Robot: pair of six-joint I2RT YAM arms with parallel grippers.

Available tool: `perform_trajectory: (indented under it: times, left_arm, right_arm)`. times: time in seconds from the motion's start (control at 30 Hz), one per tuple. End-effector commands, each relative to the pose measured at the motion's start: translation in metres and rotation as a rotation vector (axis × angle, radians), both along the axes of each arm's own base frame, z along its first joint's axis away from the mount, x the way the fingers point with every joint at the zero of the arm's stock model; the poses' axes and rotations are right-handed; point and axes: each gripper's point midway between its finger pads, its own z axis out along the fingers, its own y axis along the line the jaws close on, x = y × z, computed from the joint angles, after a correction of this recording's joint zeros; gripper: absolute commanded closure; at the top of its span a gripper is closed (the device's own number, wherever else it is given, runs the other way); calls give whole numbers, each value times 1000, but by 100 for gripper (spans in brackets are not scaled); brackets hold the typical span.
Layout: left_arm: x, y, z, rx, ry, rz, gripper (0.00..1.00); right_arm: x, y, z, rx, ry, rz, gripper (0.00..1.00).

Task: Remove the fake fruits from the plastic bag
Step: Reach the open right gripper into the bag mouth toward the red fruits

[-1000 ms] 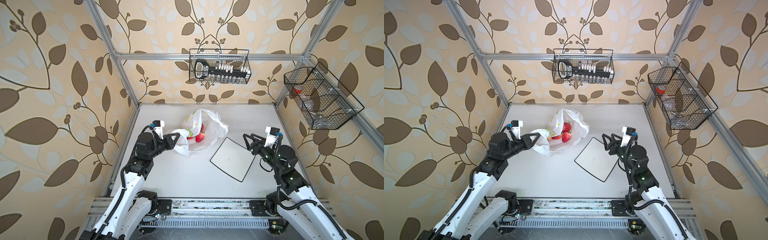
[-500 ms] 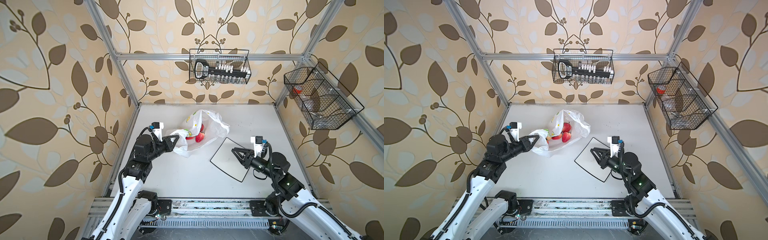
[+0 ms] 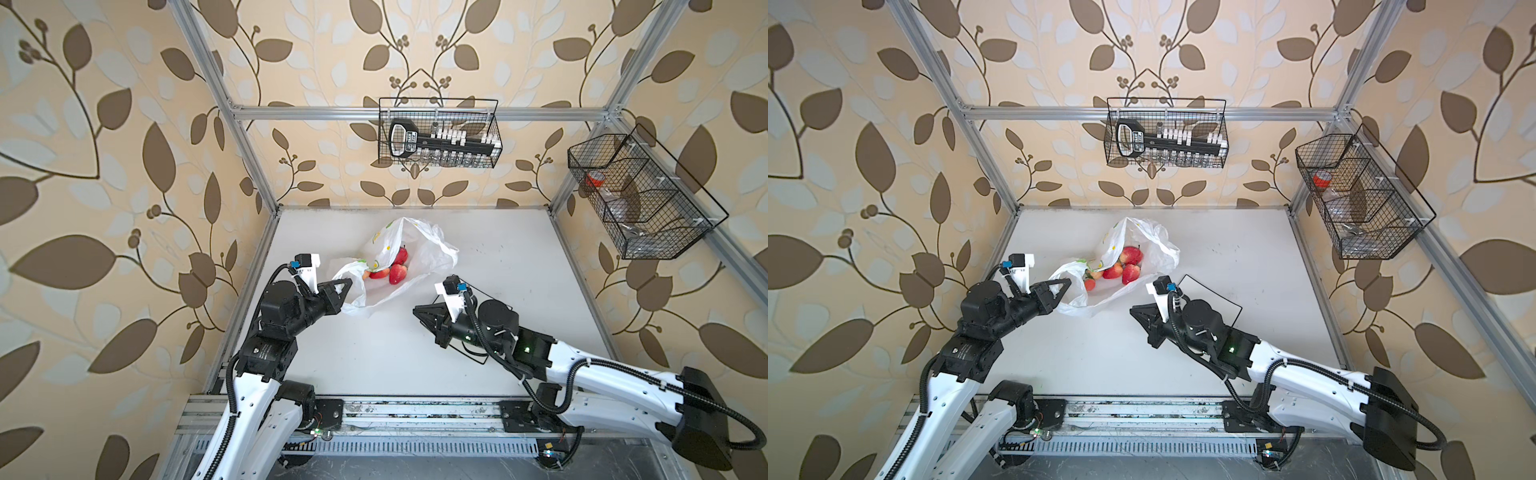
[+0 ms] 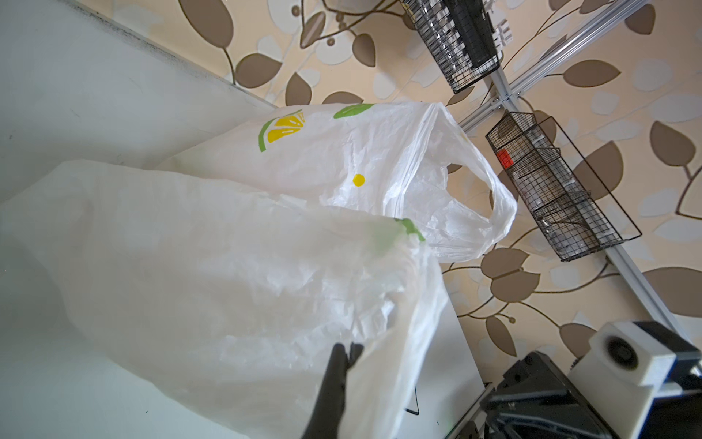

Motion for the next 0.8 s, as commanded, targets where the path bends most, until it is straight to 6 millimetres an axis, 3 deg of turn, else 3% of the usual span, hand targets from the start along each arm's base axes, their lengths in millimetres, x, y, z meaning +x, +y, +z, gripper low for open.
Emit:
perform_trajectory:
  times: [0.0, 0.13, 0.27, 0.33, 0.57, 0.77]
  left_arm:
    - [-8, 6, 7, 54, -7, 18, 100]
    - [-15, 6, 3, 50, 12, 16, 100]
    - [-20, 8, 4, 30, 8, 27, 100]
    - [-23, 8, 5, 23, 6, 28, 100]
    - [-29, 8, 11, -19, 4, 39, 100]
    - [-29, 8, 21, -100, -45, 52, 100]
  right_arm:
    - [23, 13, 30, 79, -46, -81, 90]
    - [50, 37, 24, 36, -23, -141, 93]
    - [76, 58, -8, -38, 3, -195, 100]
    - [89, 66, -15, -57, -1, -223, 100]
    - [116, 68, -47, -48, 54, -358, 100]
    - [117, 69, -83, 111, 312, -435, 100]
